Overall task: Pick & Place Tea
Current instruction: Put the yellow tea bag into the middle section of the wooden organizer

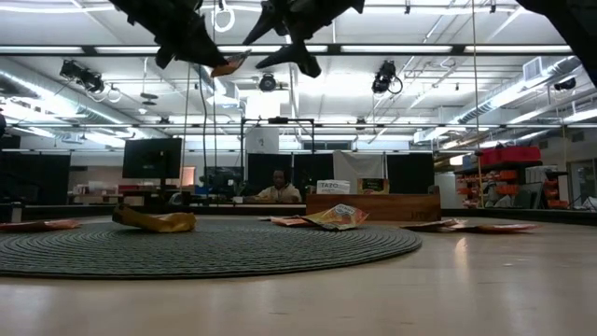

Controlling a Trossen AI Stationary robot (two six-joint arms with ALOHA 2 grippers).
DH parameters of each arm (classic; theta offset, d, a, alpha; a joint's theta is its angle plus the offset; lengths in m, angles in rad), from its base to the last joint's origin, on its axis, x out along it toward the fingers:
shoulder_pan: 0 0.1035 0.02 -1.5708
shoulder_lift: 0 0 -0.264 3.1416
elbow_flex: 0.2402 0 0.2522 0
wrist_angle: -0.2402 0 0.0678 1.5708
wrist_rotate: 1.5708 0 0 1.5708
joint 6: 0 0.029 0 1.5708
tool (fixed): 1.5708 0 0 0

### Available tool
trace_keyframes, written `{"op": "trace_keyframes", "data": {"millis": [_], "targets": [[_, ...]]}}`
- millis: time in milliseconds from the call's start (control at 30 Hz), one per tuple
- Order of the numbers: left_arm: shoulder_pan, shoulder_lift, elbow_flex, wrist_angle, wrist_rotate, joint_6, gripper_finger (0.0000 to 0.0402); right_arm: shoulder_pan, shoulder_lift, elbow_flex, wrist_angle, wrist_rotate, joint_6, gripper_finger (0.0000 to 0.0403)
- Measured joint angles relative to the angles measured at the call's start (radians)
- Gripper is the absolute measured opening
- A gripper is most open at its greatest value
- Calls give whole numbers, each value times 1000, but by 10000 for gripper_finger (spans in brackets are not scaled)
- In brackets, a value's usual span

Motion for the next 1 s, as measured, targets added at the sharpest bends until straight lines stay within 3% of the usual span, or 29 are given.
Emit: {"op": "trace_keyframes", "data": {"millis": [200, 333, 600, 1000], "targets": [[0, 0, 0, 28, 10, 15, 7, 1, 7, 0, 5, -15, 1, 202], [0, 0, 0, 28, 10, 31, 7, 1, 8, 0, 5, -24, -8, 176], [1, 0, 0, 28, 12, 22, 31, 1, 8, 0, 7, -72, -79, 13], [2, -3, 1, 22, 10, 1, 84, -6, -33, -2, -66, 32, -151, 1]]}}
